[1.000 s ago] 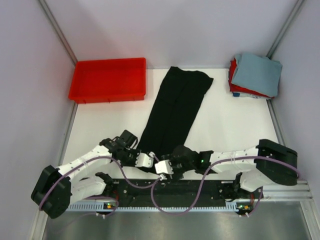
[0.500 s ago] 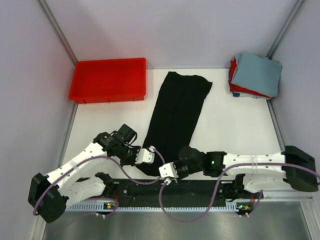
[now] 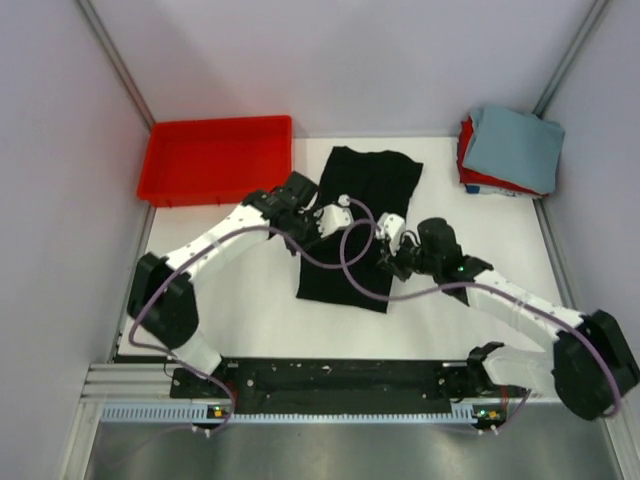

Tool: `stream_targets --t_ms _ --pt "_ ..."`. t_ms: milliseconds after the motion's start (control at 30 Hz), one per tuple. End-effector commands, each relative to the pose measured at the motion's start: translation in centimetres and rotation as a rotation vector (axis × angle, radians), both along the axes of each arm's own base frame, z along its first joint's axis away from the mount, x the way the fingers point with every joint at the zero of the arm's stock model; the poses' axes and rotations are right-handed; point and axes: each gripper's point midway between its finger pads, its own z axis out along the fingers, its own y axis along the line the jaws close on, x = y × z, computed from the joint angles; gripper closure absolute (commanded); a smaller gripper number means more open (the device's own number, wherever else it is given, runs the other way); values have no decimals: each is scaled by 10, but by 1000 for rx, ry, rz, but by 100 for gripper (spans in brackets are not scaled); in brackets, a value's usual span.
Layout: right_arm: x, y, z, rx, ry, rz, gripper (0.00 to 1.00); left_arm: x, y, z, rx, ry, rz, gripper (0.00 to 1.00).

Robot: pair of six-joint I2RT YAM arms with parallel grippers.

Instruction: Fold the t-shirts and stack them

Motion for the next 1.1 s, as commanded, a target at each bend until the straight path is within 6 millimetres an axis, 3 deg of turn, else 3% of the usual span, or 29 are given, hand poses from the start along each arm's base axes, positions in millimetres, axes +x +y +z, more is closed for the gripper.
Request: stream_targets --t_ms 0,67,267,433,567,700,733,800,867,967,1067 --pt "60 -16 -5 68 59 -189 100 62 -10 -4 37 -53 130 100" --pt "79 -24 -11 57 78 -251 100 82 -16 -10 47 -46 152 100" --pt "111 -43 -19 73 179 -392 100 126 -33 -26 64 -57 181 100" --pt "123 -57 -37 70 331 -488 100 147 -33 -37 96 -77 200 100" --pt "132 -59 -50 37 403 -521 100 150 -34 -46 108 -68 201 100" --pt "143 -73 -65 5 473 -630 100 158 -28 -50 139 -97 230 99" --pt "148 -79 -69 -9 486 -672 97 162 -28 -51 145 -113 238 95" --pt "160 -89 -74 -19 506 -745 91 178 -26 -52 155 -165 269 77" --pt "174 -101 -75 -9 518 -806 89 201 -23 -53 164 -226 317 66" --pt "194 -124 -68 73 580 -949 79 240 -12 -36 155 -280 428 64" --pt "201 -139 -45 188 638 -1002 69 247 -2 -11 99 -266 491 62"
